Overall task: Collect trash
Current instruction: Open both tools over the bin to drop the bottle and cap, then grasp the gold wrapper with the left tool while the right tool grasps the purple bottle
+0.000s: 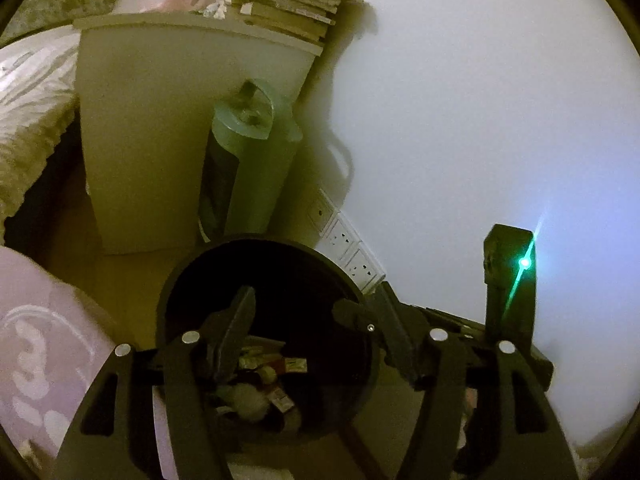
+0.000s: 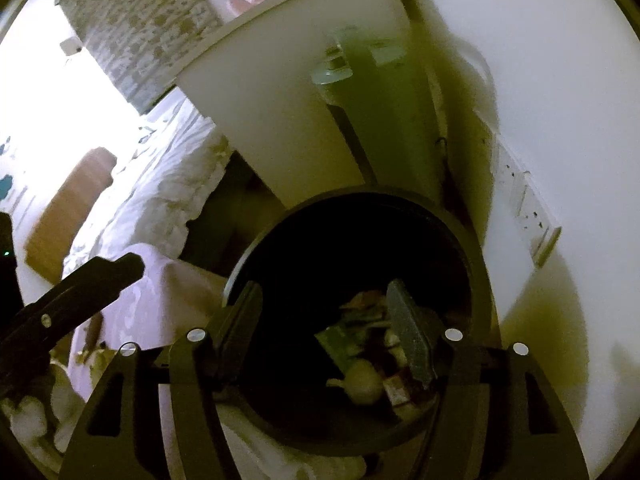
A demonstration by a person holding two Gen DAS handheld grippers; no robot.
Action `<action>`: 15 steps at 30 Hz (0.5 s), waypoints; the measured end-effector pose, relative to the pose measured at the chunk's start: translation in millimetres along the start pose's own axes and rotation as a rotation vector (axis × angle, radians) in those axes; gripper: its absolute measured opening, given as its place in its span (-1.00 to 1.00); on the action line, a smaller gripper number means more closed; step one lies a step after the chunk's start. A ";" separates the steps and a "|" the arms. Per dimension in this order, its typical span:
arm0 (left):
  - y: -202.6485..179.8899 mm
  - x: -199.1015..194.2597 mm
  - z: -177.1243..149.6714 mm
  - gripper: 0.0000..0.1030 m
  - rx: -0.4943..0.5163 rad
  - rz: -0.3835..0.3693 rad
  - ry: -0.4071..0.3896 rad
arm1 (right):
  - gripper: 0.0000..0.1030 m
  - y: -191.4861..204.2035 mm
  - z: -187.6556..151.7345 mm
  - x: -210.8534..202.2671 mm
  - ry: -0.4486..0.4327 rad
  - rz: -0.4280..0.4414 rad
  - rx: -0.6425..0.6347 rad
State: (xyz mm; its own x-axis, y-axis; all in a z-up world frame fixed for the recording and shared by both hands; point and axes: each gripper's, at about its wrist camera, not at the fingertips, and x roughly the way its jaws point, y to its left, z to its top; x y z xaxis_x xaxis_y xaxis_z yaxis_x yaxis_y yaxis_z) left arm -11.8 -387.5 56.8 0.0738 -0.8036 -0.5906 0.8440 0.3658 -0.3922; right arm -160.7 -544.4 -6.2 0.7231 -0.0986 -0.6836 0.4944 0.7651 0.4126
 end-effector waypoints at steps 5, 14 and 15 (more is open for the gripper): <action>12.6 -31.0 -10.0 0.26 -0.027 0.035 -0.041 | 0.27 29.3 -7.7 5.4 0.026 0.030 -0.046; 83.8 -114.5 -51.1 0.26 -0.158 0.217 -0.126 | 0.27 117.8 -27.1 24.2 0.094 0.123 -0.202; 92.4 -122.6 -56.3 0.26 -0.168 0.240 -0.131 | 0.27 132.6 -30.2 28.1 0.106 0.140 -0.224</action>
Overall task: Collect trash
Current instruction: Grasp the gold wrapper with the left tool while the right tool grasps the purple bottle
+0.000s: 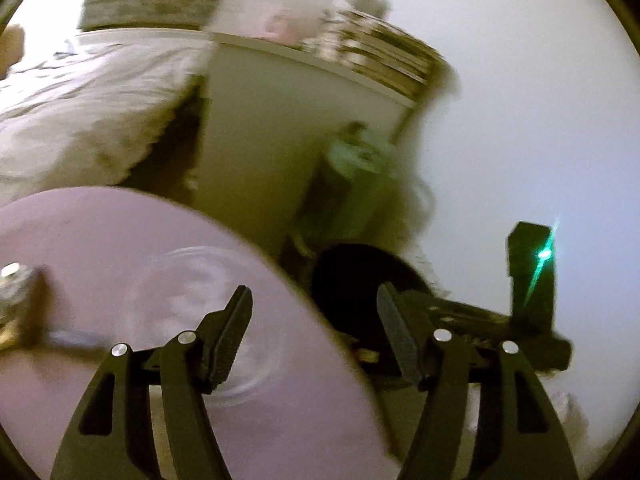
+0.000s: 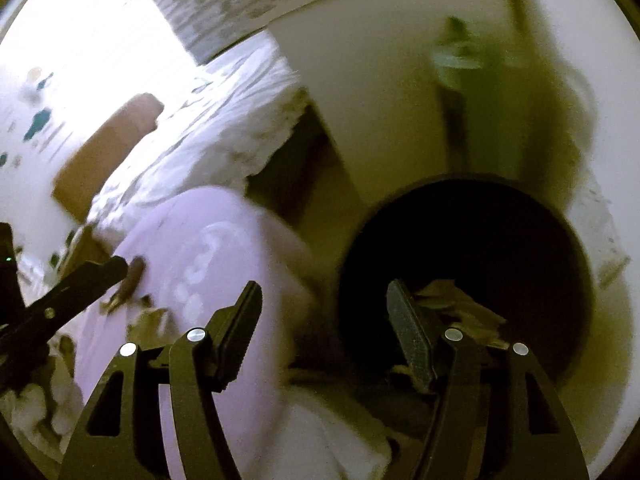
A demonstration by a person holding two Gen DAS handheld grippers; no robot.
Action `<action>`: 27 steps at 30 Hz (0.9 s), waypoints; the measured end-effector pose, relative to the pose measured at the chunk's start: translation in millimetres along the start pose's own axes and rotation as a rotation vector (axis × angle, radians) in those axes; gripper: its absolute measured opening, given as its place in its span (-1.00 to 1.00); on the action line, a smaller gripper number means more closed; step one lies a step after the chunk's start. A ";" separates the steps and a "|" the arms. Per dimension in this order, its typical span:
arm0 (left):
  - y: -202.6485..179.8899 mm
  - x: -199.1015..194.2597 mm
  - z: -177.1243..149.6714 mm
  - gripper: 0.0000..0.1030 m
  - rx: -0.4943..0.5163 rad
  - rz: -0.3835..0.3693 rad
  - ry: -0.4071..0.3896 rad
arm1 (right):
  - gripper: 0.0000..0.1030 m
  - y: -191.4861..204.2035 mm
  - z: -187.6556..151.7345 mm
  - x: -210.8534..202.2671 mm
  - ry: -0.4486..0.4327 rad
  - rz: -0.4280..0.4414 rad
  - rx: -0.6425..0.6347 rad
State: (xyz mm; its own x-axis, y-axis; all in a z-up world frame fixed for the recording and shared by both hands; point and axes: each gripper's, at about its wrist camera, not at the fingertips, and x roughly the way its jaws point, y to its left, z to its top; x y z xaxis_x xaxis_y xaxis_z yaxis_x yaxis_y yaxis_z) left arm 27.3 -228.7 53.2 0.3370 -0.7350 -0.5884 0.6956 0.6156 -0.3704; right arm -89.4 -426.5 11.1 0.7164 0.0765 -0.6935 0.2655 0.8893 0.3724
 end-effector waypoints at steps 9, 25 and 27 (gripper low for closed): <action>127.7 -66.5 -31.7 0.50 -0.004 0.354 -0.028 | 0.27 111.6 14.3 39.4 0.067 0.124 -0.163; 223.0 -52.5 -40.7 0.51 0.304 0.425 0.205 | 0.13 268.3 36.7 171.7 0.322 0.244 -0.278; 223.3 -46.8 -44.0 0.50 0.324 0.428 0.214 | 0.13 279.0 34.2 188.1 0.346 0.224 -0.290</action>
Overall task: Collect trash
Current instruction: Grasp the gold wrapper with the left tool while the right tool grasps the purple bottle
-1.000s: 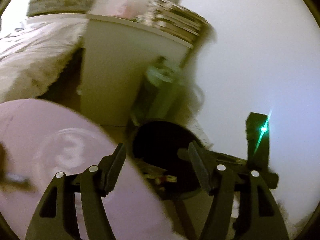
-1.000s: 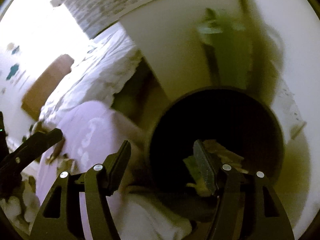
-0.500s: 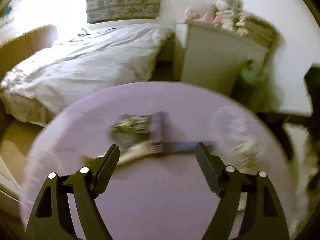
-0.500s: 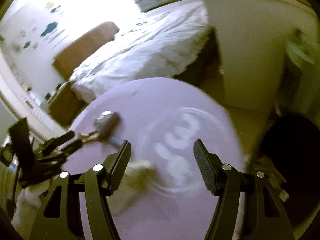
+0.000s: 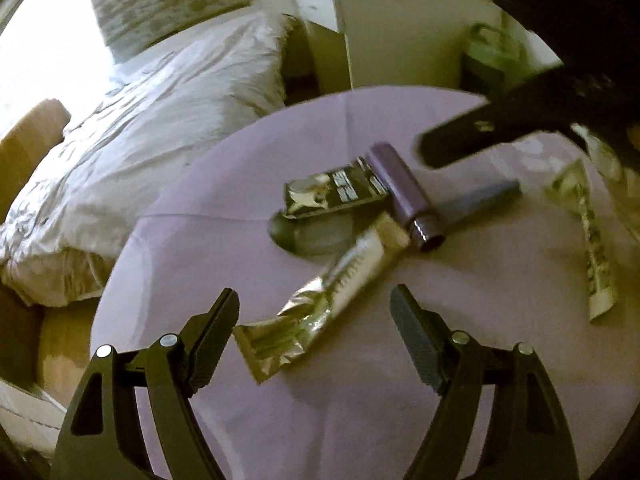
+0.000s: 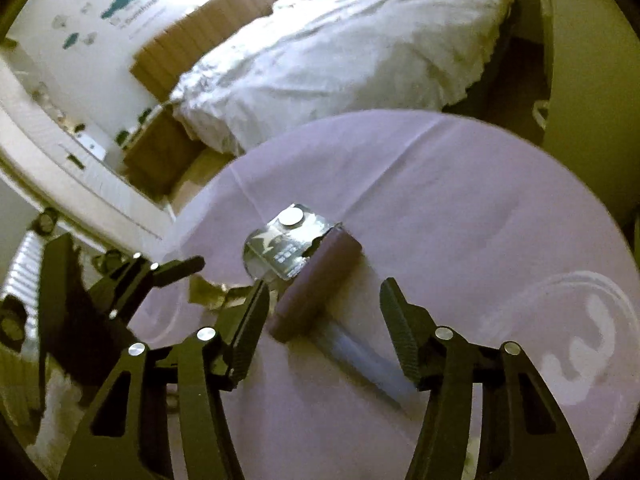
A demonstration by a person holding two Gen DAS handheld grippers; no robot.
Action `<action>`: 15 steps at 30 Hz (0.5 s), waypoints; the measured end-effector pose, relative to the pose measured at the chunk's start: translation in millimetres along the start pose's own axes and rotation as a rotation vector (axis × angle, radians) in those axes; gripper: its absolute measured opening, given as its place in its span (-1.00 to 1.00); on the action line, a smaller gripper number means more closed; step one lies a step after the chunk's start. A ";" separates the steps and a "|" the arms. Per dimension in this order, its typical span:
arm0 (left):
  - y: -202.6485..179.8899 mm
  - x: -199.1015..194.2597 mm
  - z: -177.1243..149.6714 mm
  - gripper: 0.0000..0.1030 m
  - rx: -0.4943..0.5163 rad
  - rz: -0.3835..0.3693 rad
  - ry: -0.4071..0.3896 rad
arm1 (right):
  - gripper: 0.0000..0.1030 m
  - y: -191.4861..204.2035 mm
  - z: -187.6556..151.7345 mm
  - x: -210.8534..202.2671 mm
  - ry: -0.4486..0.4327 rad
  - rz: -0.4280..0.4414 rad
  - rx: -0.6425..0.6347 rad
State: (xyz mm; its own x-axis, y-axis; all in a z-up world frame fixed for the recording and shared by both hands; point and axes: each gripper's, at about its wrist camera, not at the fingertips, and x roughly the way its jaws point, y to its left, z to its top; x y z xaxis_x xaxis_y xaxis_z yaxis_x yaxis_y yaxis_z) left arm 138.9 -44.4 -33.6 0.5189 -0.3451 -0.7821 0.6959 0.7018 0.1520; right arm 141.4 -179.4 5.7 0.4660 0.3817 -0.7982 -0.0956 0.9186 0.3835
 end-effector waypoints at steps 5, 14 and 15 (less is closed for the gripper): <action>4.0 -1.3 -1.8 0.16 -0.082 -0.058 -0.014 | 0.06 17.4 -2.9 27.7 0.039 -0.074 -0.080; -20.5 -10.0 -6.7 -0.81 -0.122 -0.042 -0.034 | -0.44 2.1 -15.6 14.4 -0.018 -0.109 -0.086; -23.3 -10.7 -6.6 -0.85 -0.134 -0.040 -0.038 | -0.45 -3.1 -18.8 5.4 -0.038 -0.098 -0.069</action>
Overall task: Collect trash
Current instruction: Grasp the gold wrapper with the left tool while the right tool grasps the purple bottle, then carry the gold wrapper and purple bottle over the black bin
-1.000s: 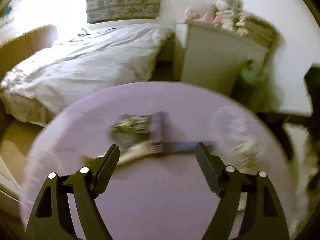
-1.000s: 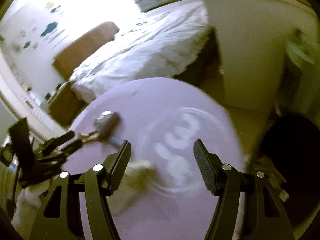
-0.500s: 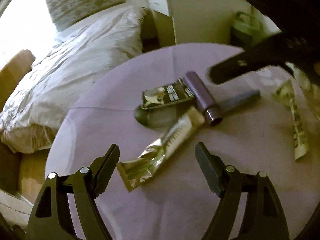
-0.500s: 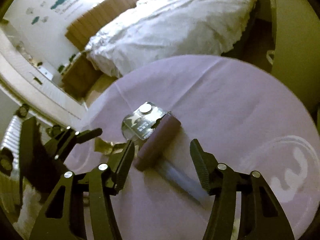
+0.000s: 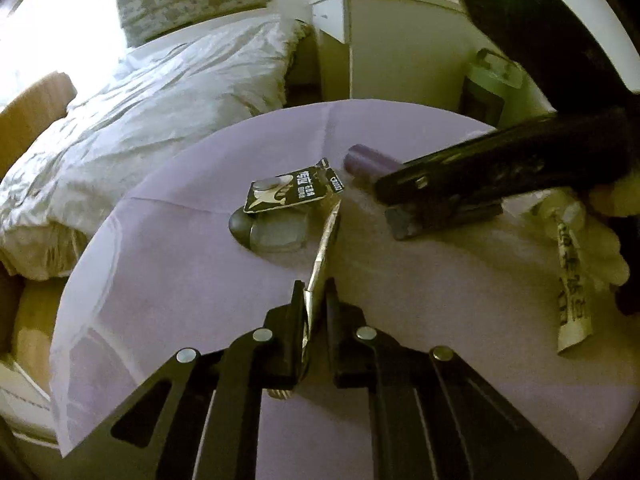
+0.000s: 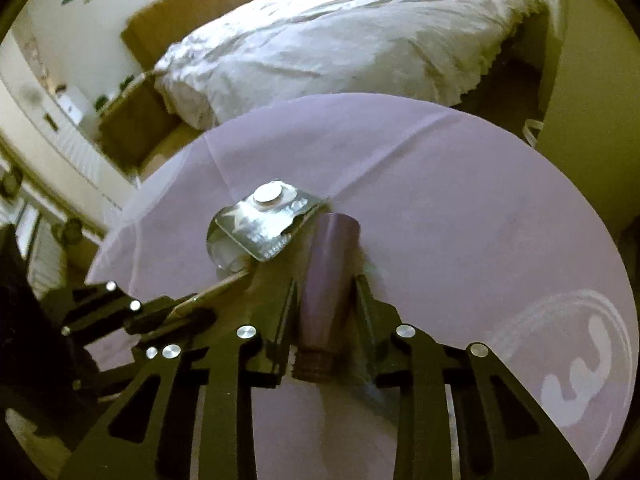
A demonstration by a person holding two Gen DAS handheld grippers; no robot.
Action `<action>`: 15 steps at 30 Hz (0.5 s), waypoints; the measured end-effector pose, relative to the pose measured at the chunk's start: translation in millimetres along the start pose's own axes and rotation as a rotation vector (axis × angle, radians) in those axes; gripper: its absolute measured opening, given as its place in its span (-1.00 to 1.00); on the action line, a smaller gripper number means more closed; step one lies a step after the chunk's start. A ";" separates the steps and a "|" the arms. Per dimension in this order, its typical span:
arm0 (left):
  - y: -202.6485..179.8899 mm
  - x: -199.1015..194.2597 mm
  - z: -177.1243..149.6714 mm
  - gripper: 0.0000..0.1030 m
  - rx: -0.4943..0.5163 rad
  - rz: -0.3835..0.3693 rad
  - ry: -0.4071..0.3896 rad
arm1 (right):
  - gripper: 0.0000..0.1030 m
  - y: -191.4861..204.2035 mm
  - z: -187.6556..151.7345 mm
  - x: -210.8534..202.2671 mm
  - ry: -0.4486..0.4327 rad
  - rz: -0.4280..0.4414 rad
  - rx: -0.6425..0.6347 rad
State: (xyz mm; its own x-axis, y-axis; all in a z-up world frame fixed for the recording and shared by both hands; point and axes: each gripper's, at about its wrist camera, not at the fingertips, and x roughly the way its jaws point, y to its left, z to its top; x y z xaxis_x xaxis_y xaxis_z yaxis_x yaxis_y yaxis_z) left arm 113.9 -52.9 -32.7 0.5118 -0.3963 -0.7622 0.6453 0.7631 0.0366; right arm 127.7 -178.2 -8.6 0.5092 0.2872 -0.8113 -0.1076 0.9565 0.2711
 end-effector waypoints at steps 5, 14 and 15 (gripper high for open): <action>2.7 -15.1 -4.2 -0.85 -0.142 -0.066 -0.041 | -0.47 -21.7 -14.9 -39.0 -0.092 0.065 0.067; -23.5 -58.3 1.0 -0.85 -0.278 -0.149 -0.137 | -0.47 -62.5 -42.3 -115.1 -0.238 0.137 0.162; -27.9 -62.1 4.1 -0.85 -0.278 -0.162 -0.144 | -0.47 -65.7 -45.3 -122.3 -0.250 0.134 0.165</action>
State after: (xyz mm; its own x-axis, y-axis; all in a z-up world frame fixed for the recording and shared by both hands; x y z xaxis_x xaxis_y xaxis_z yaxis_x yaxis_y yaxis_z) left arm 66.4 -51.7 16.3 0.5028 -0.5767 -0.6439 0.5556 0.7863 -0.2704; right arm 33.8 -273.9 49.4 0.6956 0.3693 -0.6162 -0.0585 0.8840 0.4638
